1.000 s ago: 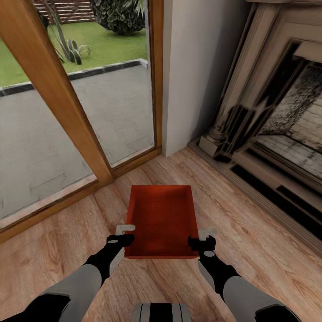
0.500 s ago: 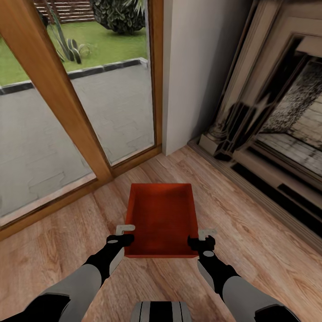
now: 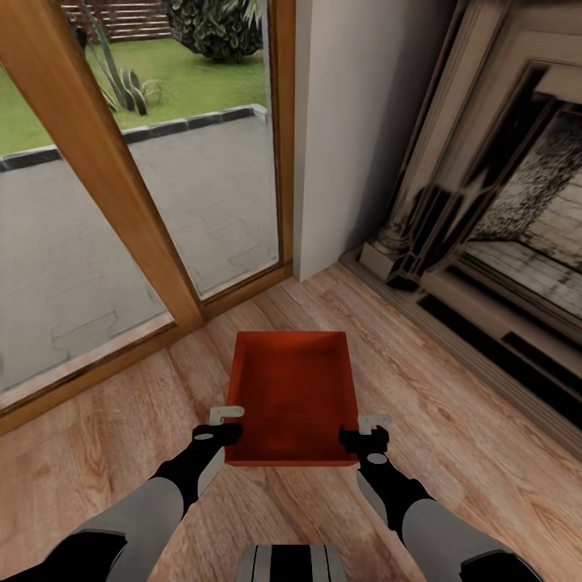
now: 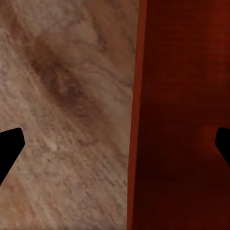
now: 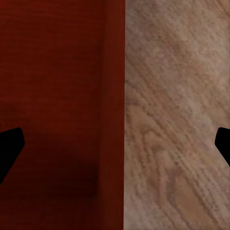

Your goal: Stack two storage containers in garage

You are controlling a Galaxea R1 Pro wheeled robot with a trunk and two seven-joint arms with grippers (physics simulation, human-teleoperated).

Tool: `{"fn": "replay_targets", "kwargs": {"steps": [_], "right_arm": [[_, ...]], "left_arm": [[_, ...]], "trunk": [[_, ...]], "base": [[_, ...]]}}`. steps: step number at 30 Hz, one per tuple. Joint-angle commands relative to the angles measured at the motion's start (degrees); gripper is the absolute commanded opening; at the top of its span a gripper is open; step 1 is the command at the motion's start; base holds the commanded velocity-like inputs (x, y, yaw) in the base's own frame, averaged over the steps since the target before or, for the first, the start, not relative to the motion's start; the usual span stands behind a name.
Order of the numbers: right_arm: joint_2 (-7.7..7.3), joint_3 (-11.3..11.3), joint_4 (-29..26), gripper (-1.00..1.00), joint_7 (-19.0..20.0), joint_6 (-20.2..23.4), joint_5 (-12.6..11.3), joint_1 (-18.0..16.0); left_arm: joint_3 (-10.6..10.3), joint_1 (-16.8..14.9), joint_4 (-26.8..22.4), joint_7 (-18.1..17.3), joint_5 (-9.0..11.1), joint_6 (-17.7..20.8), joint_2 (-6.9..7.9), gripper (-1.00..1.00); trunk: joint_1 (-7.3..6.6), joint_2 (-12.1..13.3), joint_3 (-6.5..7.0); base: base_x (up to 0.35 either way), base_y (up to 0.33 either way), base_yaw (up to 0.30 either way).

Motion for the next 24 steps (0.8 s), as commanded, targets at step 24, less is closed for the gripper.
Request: {"fn": "replay_targets", "kwargs": {"steps": [24], "right_arm": [[-0.06,0.46,0.06,1.0,-0.35,-0.18,-0.33,-0.04]], "left_arm": [[-0.25,0.0,-0.12,0.3,0.29,0.34,0.02,1.0]], "trunk": [[-0.01,-0.01,-0.03]], "base": [[0.0,0.0,0.0]]}}
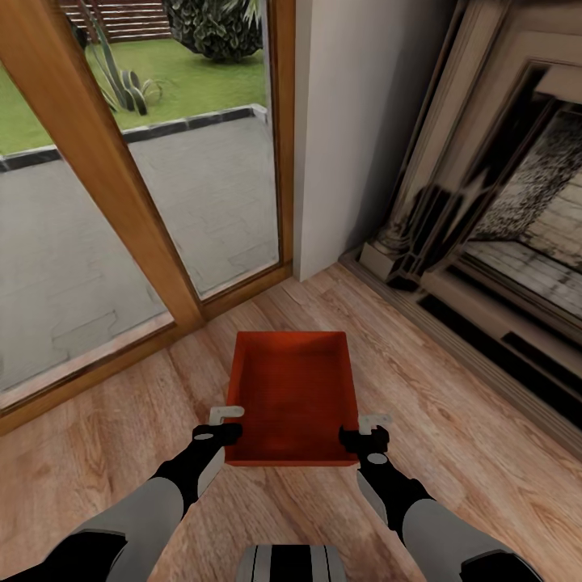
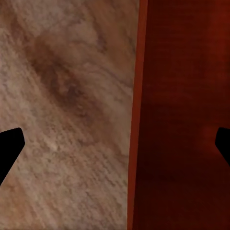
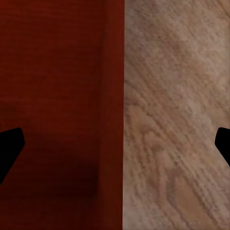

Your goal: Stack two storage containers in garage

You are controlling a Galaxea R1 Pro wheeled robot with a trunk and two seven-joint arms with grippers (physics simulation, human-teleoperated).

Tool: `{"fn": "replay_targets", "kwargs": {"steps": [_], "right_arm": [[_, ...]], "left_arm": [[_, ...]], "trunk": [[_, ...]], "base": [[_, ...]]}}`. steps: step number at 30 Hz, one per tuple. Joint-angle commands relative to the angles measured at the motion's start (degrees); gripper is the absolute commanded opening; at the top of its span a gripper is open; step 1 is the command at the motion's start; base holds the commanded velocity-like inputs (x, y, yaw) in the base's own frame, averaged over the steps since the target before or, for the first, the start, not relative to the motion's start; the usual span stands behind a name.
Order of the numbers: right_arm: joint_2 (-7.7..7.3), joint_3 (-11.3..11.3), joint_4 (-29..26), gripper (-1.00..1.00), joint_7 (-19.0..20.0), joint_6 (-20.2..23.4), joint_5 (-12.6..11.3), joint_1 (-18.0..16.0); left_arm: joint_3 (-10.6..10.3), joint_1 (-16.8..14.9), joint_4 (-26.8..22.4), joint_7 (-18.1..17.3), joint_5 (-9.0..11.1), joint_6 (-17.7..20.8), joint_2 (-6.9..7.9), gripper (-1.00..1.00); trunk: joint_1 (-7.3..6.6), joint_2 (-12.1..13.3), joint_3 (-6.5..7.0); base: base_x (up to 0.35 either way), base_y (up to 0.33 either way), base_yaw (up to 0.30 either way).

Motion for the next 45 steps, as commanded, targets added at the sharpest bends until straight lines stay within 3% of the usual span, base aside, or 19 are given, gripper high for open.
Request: {"fn": "replay_targets", "kwargs": {"steps": [1,45], "right_arm": [[-0.01,0.43,0.06,1.0,-0.32,-0.18,-0.33,-0.04],[-0.06,0.45,0.06,1.0,-0.29,-0.18,-0.26,-0.04]], "left_arm": [[-0.25,0.0,-0.12,0.29,0.29,0.34,0.01,1.0],[-0.34,0.0,-0.12,0.23,0.29,0.34,-0.09,1.0]], "trunk": [[-0.01,-0.01,-0.03],[-0.01,-0.01,-0.03]], "base": [[0.0,0.0,0.0],[0.037,0.0,0.0]]}}
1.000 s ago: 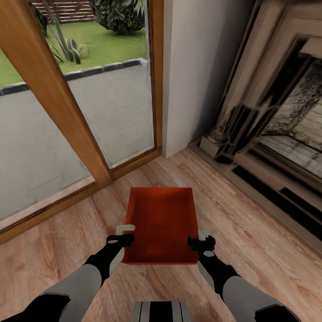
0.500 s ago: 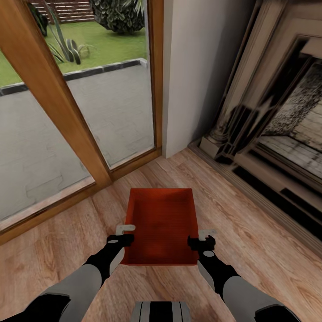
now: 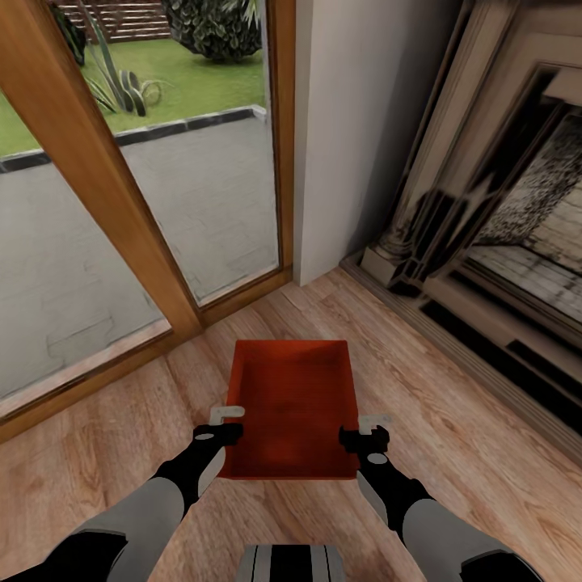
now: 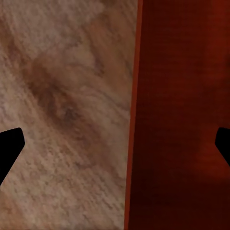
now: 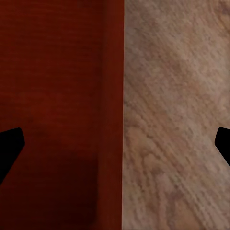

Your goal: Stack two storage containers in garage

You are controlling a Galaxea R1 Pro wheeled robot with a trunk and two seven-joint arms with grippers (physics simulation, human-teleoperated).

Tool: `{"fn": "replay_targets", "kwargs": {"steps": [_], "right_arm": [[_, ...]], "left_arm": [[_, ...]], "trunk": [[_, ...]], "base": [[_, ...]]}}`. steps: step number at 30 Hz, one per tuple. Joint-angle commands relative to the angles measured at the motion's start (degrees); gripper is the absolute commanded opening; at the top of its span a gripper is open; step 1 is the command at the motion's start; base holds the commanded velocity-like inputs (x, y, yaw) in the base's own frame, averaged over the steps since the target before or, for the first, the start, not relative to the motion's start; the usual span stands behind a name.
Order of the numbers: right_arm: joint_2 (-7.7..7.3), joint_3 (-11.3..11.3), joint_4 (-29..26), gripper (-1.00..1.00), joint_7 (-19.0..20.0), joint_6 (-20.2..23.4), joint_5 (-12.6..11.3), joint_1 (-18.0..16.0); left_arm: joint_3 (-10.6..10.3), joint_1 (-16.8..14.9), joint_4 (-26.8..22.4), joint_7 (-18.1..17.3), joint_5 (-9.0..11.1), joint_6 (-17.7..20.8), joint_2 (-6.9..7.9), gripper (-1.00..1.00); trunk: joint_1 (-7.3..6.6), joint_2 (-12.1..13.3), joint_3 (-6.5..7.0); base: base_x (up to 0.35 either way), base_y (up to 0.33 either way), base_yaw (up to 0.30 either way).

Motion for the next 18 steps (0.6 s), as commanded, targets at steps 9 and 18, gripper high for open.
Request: {"fn": "replay_targets", "kwargs": {"steps": [9,18], "right_arm": [[-0.02,0.43,0.06,1.0,-0.33,-0.18,-0.32,-0.04],[-0.06,0.42,0.06,1.0,-0.32,-0.16,-0.32,-0.04]], "left_arm": [[-0.26,0.0,-0.12,0.34,0.23,0.34,0.02,1.0],[-0.26,0.0,-0.12,0.34,0.23,0.34,0.02,1.0]], "trunk": [[1.53,-2.82,-1.29],[1.53,-2.82,-1.29]], "base": [[0.0,0.0,0.0],[0.0,0.0,0.0]]}}
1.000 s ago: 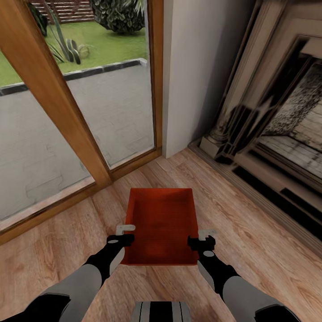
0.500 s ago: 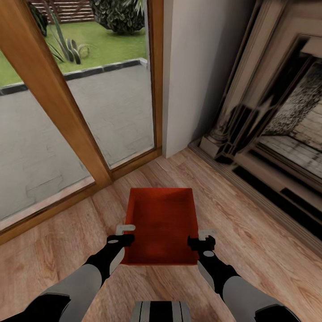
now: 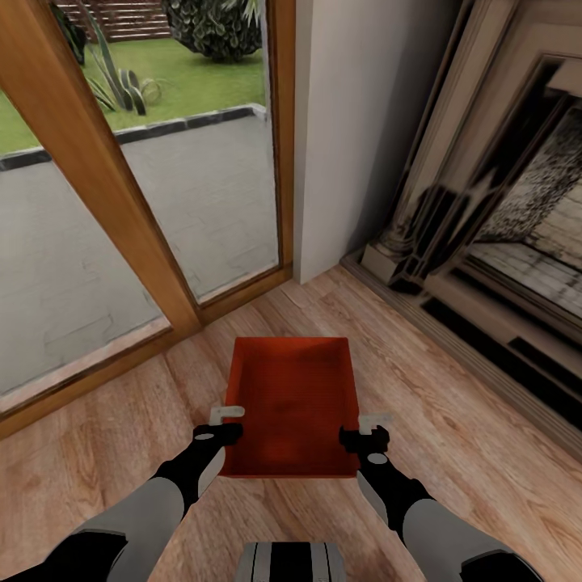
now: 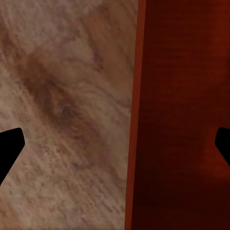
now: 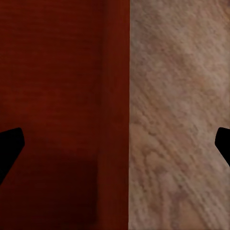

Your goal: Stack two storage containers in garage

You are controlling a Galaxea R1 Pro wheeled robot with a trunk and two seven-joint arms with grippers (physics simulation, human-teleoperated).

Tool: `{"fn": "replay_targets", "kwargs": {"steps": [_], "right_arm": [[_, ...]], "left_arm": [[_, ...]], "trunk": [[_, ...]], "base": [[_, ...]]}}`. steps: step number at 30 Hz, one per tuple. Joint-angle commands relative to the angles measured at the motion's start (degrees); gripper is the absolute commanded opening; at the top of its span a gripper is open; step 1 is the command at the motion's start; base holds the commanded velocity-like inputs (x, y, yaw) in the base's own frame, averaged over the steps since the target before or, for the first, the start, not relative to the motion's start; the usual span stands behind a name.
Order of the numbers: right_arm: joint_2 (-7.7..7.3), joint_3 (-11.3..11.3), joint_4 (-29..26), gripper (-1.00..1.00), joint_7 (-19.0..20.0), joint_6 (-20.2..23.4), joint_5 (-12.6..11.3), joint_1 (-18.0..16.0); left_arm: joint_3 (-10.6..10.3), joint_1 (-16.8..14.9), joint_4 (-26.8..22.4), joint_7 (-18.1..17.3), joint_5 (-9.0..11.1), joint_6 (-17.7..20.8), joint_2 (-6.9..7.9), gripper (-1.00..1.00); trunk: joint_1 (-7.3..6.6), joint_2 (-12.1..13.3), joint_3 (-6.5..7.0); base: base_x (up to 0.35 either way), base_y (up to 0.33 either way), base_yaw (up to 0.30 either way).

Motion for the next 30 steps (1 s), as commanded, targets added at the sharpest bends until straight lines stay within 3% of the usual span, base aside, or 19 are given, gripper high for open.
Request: {"fn": "replay_targets", "kwargs": {"steps": [1,19,20,30], "right_arm": [[0.0,0.42,0.06,1.0,-0.34,-0.18,-0.33,-0.04],[0.11,0.38,0.06,1.0,-0.42,-0.12,-0.51,-0.04],[0.07,0.36,0.06,-1.0,-0.42,-0.08,-0.62,-0.04],[-0.02,0.34,0.06,-1.0,-0.42,-0.18,-0.36,-0.04]], "left_arm": [[-0.26,0.0,-0.12,0.29,0.28,0.34,0.01,1.0],[-0.26,0.0,-0.03,0.35,0.26,0.4,0.01,1.0],[-0.28,0.0,0.01,0.32,0.27,0.59,0.01,-1.0],[-0.26,0.0,-0.03,0.27,0.31,0.54,0.01,-1.0]], "trunk": [[-0.01,-0.01,-0.03],[-0.01,-0.01,-0.03],[-0.01,-0.01,-0.03],[-0.01,-0.01,-0.03]], "base": [[0.0,0.0,0.0],[0.0,0.0,0.0],[0.0,0.0,0.0],[0.0,0.0,0.0]]}}
